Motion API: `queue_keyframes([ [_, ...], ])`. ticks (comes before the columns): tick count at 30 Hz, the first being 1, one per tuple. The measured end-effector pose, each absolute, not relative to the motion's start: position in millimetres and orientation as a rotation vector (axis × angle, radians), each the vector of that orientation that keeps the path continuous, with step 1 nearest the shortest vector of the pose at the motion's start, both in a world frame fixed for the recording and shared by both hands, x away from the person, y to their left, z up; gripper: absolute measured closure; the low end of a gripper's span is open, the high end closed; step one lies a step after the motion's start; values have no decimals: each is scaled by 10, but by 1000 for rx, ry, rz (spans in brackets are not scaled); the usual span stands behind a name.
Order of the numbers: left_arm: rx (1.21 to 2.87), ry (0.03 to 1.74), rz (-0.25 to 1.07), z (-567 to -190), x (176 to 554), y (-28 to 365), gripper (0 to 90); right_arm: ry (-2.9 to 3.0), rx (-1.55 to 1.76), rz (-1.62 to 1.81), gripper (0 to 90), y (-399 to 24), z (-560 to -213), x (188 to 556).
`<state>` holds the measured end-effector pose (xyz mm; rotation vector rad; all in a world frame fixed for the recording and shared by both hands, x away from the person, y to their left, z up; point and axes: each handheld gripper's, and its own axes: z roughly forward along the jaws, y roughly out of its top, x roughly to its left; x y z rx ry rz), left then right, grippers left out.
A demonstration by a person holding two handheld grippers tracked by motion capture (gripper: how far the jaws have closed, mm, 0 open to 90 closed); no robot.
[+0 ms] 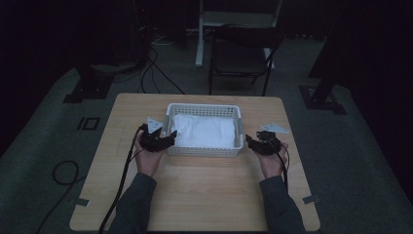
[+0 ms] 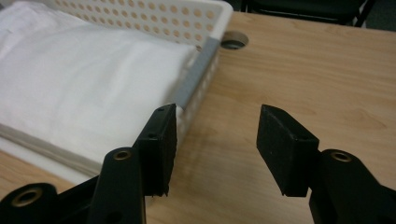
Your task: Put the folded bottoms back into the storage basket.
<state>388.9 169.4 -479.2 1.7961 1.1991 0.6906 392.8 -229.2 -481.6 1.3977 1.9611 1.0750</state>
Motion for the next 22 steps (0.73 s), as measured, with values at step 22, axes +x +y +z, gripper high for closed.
queue_keyframes([
  [22,1812,1319,695,-5018,3632,2181,316,1946,1550,952,483,-2770,-5249,3777],
])
